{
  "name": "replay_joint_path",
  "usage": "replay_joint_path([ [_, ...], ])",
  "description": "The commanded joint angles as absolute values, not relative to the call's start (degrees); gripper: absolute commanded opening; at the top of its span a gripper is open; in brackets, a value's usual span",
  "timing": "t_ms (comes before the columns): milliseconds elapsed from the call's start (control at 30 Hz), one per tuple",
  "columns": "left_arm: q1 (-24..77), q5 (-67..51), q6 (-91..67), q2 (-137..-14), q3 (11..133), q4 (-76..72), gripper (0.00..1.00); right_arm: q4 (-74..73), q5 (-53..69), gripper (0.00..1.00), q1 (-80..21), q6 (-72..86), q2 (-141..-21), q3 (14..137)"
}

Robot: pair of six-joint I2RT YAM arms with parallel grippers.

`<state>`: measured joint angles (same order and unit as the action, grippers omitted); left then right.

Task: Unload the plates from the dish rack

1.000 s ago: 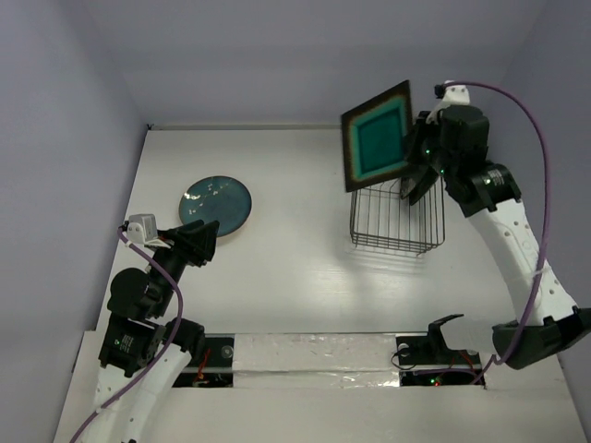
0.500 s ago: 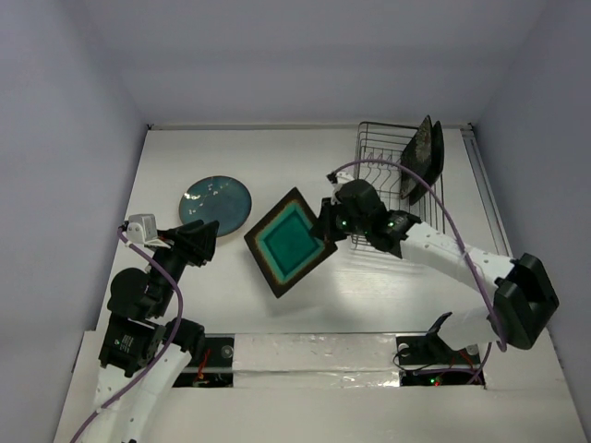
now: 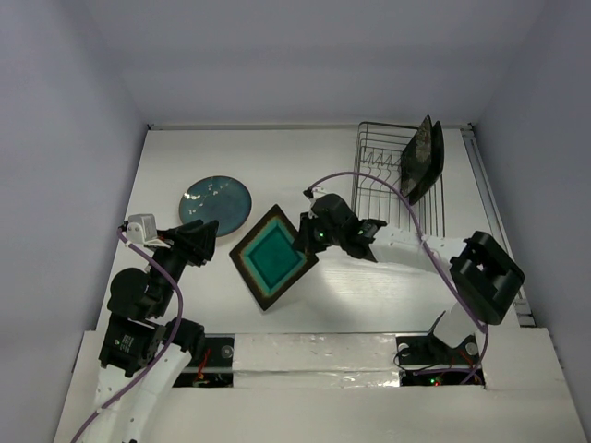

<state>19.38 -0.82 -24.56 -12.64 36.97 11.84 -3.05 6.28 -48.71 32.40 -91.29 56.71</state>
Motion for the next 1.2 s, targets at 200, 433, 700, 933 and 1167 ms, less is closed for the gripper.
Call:
replay_joint_path([
  [200,19.1,-0.8,-24.3,-13.3,36.6,9.1,0.43,0.2,-8.0,0.37,-48.3,32.0,-97.3,57.0],
  [433,19.1,-0.8,-24.3,-13.3,36.6,9.2,0.43,-4.1,-11.3,0.41,-48.3,30.1,-100.5,58.6],
  [700,19.1,-0.8,-24.3,-13.3,36.6,9.1,0.43,-8.8,-9.6,0.56,-49.0,27.9,-90.6,60.7],
  [933,19.1,-0.6,-24.3,-13.0,36.6,9.3,0.43,-14.7,-15.1,0.0,-46.4,25.2,-78.3,65.3],
  [1167,19.1,-0.9,-24.3,-13.1,36.5,9.2,0.43,-22.6,-27.8,0.0,-27.2,19.3,-71.9,70.5],
])
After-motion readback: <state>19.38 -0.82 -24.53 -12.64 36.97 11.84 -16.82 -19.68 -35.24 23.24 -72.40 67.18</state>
